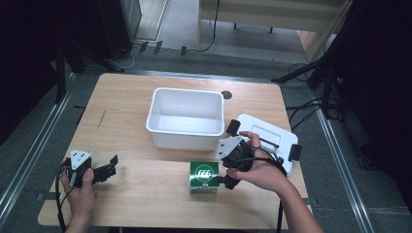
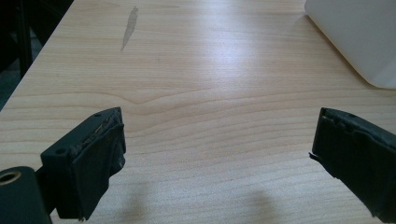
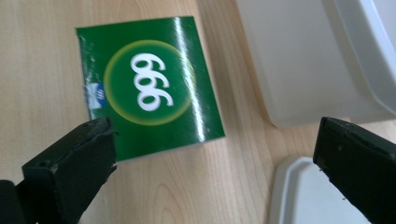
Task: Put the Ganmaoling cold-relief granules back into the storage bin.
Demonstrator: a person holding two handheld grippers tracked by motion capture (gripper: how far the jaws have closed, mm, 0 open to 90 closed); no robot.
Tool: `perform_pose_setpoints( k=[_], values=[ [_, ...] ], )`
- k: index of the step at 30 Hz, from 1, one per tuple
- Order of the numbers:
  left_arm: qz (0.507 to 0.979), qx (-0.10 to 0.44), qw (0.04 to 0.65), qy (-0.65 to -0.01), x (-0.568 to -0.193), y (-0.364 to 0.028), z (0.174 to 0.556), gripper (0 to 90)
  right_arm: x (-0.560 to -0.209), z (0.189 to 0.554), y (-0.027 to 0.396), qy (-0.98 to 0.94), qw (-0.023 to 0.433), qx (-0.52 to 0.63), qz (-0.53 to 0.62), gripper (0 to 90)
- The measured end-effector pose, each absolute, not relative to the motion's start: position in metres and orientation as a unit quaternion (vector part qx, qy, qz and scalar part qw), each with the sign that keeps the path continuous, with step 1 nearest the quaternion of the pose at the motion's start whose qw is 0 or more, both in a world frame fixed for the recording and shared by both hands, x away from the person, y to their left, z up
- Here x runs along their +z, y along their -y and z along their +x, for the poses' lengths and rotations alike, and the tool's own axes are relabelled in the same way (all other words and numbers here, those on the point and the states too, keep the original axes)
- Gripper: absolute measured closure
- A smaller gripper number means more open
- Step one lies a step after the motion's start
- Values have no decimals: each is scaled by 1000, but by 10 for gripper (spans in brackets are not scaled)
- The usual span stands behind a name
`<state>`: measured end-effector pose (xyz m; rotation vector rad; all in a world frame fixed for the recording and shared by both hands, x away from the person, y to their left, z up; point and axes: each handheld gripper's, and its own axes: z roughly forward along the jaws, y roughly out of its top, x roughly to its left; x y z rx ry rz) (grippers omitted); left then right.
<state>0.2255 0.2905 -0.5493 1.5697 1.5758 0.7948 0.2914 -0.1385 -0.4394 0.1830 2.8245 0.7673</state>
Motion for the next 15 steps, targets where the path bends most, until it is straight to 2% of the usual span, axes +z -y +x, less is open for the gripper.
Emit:
perform_pose_setpoints(
  k=[15],
  values=[
    [616,310,380,-616,-549,-291,226,31,-447,280,112,-963,75,256,23,0]
  ],
)
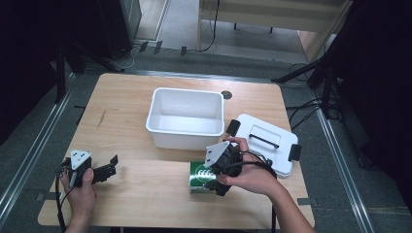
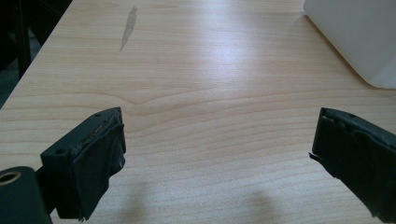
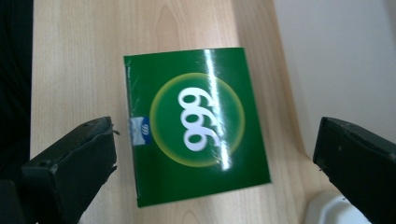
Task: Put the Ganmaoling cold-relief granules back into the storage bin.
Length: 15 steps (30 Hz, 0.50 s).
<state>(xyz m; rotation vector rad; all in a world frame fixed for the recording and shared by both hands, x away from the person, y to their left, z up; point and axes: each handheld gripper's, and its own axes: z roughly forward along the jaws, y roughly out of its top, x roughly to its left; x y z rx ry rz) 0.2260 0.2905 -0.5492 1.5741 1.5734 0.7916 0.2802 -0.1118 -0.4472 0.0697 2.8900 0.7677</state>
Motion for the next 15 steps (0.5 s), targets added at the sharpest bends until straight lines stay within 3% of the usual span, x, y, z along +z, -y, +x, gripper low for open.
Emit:
perform_pose_setpoints(
  k=[15],
  values=[
    [616,309,381,-616,-549,-291,226,31,-472,284,95,-974,44,220,15,6]
  ],
)
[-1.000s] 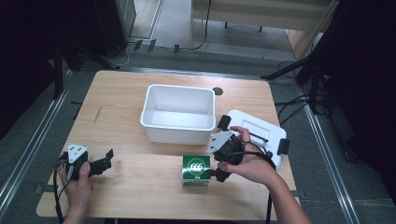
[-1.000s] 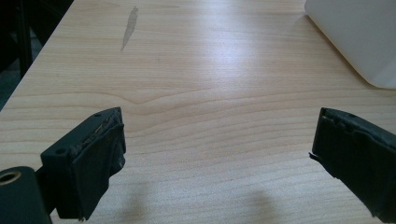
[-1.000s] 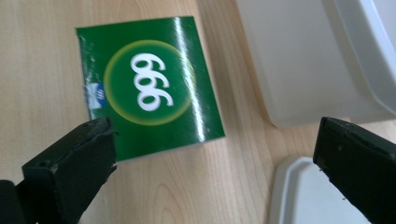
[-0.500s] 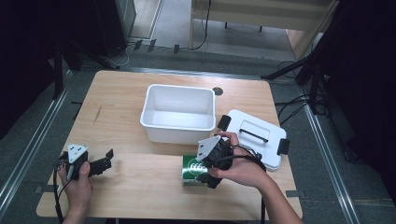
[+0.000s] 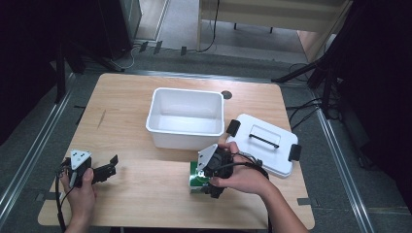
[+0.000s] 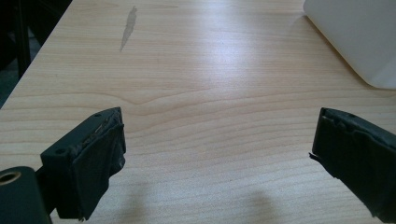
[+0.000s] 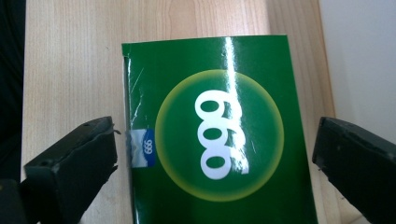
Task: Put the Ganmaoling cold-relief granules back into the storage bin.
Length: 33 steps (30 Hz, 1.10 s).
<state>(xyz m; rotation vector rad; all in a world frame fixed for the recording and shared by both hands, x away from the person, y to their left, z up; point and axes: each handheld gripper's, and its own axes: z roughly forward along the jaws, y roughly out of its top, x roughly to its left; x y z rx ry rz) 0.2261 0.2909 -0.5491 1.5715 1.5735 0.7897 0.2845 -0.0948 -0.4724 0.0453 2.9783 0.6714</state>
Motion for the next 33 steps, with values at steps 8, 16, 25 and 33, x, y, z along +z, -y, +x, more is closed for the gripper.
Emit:
perform_pose_setpoints(
  k=[8,16,25,33],
  values=[
    [616,309,381,-617,-549,-291,226,31,-480,288,91,-978,39,206,13,60],
    [616,309,381,-616,-549,-291,226,31,-485,289,88,-981,33,192,10,107],
    [616,309,381,-616,-549,-291,226,31,-482,289,88,-982,26,188,8,145],
    [615,308,382,-617,-549,-291,227,31,-476,287,83,-987,23,162,-6,152]
  ],
)
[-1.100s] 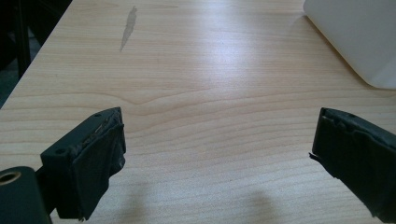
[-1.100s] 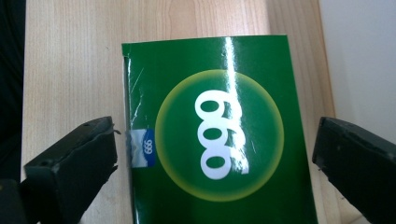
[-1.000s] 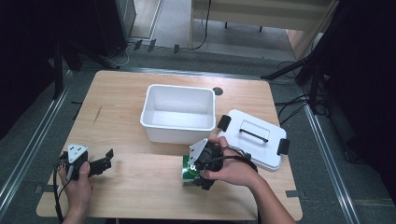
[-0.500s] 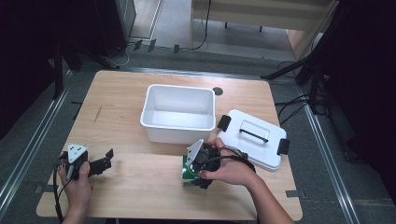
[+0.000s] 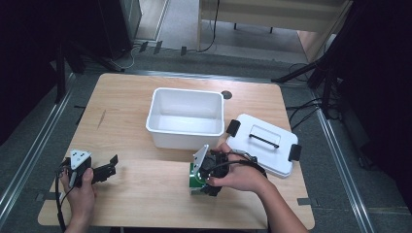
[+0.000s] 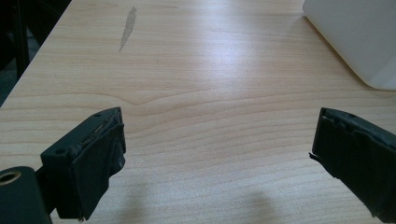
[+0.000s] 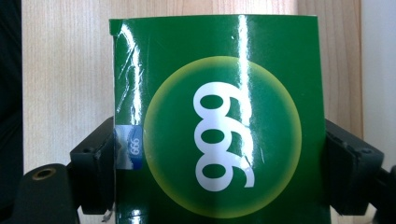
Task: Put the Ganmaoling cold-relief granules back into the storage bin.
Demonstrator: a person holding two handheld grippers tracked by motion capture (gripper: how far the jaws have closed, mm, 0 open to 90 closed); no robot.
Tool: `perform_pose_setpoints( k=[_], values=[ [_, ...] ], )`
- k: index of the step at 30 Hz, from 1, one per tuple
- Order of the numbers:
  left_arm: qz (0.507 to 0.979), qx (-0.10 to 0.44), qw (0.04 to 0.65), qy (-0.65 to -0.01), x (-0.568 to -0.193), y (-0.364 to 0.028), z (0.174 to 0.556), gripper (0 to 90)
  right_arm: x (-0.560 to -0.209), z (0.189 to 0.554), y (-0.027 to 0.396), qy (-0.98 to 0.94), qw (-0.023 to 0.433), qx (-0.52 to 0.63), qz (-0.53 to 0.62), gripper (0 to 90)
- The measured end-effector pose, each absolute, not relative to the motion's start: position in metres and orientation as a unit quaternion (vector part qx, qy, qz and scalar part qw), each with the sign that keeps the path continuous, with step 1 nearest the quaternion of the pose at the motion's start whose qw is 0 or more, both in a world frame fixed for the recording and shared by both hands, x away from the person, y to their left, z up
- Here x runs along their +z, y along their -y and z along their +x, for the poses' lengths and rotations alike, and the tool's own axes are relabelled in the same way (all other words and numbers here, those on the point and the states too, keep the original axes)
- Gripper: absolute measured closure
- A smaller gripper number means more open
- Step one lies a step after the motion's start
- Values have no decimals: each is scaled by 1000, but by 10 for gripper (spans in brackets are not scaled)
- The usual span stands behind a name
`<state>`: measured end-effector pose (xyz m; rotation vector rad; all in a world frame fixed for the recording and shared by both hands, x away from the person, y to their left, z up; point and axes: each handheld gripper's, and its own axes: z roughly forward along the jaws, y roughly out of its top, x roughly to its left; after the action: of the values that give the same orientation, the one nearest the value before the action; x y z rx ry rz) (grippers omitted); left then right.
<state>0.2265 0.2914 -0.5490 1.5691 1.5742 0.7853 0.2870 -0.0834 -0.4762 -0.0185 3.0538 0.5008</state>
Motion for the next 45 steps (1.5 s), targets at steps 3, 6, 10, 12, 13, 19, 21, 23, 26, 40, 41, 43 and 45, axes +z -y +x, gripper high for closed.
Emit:
perform_pose_setpoints(
  k=[3,6,10,12,13,19,21,23,26,40,41,43,45],
  values=[
    [615,308,382,-617,-549,-291,227,31,-472,287,83,-987,25,159,-11,153],
    [615,308,382,-617,-549,-291,227,31,-460,286,83,-986,28,161,-14,154],
    [615,308,382,-617,-549,-291,227,31,-449,286,84,-985,29,169,-25,154],
    [615,308,383,-617,-549,-291,227,31,-441,286,85,-984,32,172,-28,154],
    [615,308,382,-617,-549,-291,227,31,-434,286,86,-984,35,174,-28,153],
    [615,307,382,-617,-549,-291,227,31,-413,289,89,-982,43,181,-30,153],
    [615,307,382,-617,-549,-291,227,31,-406,291,91,-981,43,185,-33,154],
    [614,308,383,-618,-549,-291,227,31,-398,293,92,-981,43,188,-33,154],
    [616,306,382,-617,-549,-292,227,31,-386,295,93,-981,51,185,-35,154],
    [613,305,384,-619,-549,-292,227,31,-341,304,87,-979,71,187,-48,154],
    [613,305,384,-619,-549,-292,227,32,-335,306,85,-979,75,184,-50,154],
    [613,305,384,-619,-549,-292,227,31,-333,307,84,-978,76,186,-51,154],
    [614,304,383,-619,-549,-292,227,31,-325,313,83,-977,80,189,-50,154]
  ],
)
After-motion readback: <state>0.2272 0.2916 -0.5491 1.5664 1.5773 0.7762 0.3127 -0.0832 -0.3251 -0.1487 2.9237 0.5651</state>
